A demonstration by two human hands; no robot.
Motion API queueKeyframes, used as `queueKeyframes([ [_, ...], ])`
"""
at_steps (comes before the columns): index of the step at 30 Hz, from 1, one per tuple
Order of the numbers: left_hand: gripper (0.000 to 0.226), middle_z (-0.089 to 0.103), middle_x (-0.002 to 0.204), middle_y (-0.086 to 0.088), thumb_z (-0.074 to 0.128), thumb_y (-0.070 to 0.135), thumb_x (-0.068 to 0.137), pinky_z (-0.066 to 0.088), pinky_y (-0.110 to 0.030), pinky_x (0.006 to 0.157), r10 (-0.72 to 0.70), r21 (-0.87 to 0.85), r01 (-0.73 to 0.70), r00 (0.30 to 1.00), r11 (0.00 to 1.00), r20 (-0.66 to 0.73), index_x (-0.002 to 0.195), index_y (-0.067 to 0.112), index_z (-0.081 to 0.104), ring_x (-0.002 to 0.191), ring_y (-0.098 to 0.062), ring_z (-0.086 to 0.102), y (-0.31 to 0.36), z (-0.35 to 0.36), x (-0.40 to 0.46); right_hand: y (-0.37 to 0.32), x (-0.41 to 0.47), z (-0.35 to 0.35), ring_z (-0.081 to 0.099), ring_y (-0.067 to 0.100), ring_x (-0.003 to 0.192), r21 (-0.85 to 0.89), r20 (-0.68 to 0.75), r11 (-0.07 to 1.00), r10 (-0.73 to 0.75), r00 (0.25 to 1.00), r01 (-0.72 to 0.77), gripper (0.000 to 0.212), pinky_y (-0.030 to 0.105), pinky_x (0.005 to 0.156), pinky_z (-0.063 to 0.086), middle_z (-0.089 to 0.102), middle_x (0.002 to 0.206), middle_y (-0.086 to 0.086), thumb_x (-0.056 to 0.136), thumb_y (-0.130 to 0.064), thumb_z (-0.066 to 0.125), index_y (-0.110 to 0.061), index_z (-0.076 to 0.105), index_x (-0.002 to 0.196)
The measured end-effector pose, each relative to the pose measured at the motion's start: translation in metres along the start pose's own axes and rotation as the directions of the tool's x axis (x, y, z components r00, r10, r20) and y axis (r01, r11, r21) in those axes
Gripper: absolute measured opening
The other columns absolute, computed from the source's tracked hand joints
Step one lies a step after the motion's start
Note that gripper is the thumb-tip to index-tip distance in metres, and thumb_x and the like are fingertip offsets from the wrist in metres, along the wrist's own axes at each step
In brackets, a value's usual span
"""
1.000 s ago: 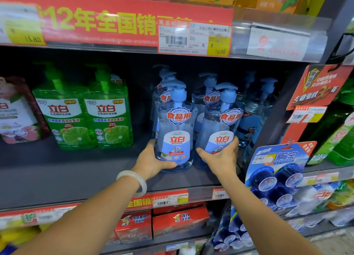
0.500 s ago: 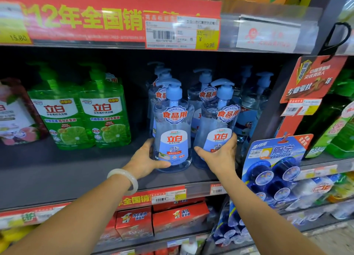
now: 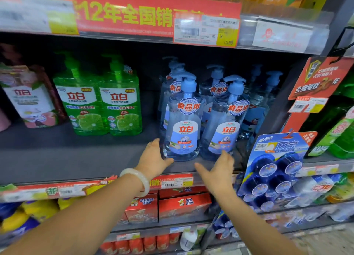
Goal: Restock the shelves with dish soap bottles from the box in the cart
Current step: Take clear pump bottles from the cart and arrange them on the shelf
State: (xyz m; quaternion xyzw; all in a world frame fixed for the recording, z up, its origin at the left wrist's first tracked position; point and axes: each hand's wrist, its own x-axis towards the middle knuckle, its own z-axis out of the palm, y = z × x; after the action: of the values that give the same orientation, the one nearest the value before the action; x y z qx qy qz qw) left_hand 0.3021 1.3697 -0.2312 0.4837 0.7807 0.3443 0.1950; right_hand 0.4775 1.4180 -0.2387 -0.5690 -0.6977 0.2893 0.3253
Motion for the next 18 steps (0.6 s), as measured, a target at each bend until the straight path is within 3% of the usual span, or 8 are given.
queueKeyframes([
  [3,0.081,0.030,0.150,-0.010,0.071,0.028,0.081,0.020,-0.027,0.114,0.068,0.188,-0.077,0.996,0.979,0.052,0.145,0.006,0.027,0.142,-0.024,0.026,-0.013,-0.016,-0.025,-0.024,-0.034,0.021,0.024,0.026,0.135,-0.132,0.203,0.969,-0.181,0.962,0.210,0.079,0.030,0.111,0.020,0.028,0.145,0.011,0.079,-0.029,0.071,-0.008,0.028,0.142],
  [5,0.087,0.028,0.151,-0.010,0.071,0.042,0.078,0.021,-0.031,0.116,0.121,0.307,-0.146,0.988,0.940,0.098,0.146,0.010,0.026,0.143,-0.025,0.024,-0.031,-0.034,-0.047,-0.049,-0.049,0.043,0.025,0.028,0.136,-0.213,0.326,0.921,-0.246,0.913,0.325,0.076,0.033,0.112,0.024,0.024,0.147,0.011,0.081,-0.032,0.069,-0.010,0.028,0.142],
  [8,0.081,0.030,0.149,-0.011,0.061,0.051,0.083,0.023,-0.033,0.115,0.102,0.492,-0.126,0.992,0.861,0.076,0.146,0.012,0.027,0.142,-0.026,0.024,-0.073,-0.079,-0.091,-0.096,-0.087,0.085,0.025,0.033,0.135,-0.312,0.490,0.817,-0.298,0.819,0.484,0.071,0.036,0.112,0.027,0.021,0.147,0.014,0.082,-0.029,0.065,-0.009,0.028,0.140],
  [14,0.055,0.047,0.135,-0.008,0.057,0.029,0.081,0.034,-0.035,0.109,-0.083,0.626,0.134,0.990,0.768,-0.111,0.133,0.015,0.045,0.131,-0.027,0.040,-0.187,-0.205,-0.213,-0.200,-0.223,0.196,0.034,0.032,0.130,-0.208,0.712,0.649,-0.413,0.568,0.732,0.066,0.037,0.105,0.033,0.032,0.142,0.012,0.081,-0.029,0.065,-0.009,0.034,0.136],
  [18,0.062,0.043,0.137,-0.013,0.063,0.026,0.079,0.034,-0.037,0.108,-0.266,0.654,0.365,0.931,0.663,-0.250,0.134,0.009,0.040,0.132,-0.030,0.036,-0.254,-0.285,-0.324,-0.266,-0.338,0.265,0.036,0.032,0.128,-0.038,0.780,0.499,-0.526,0.338,0.866,0.061,0.036,0.104,0.032,0.037,0.132,0.012,0.081,-0.037,0.063,-0.009,0.038,0.128],
])
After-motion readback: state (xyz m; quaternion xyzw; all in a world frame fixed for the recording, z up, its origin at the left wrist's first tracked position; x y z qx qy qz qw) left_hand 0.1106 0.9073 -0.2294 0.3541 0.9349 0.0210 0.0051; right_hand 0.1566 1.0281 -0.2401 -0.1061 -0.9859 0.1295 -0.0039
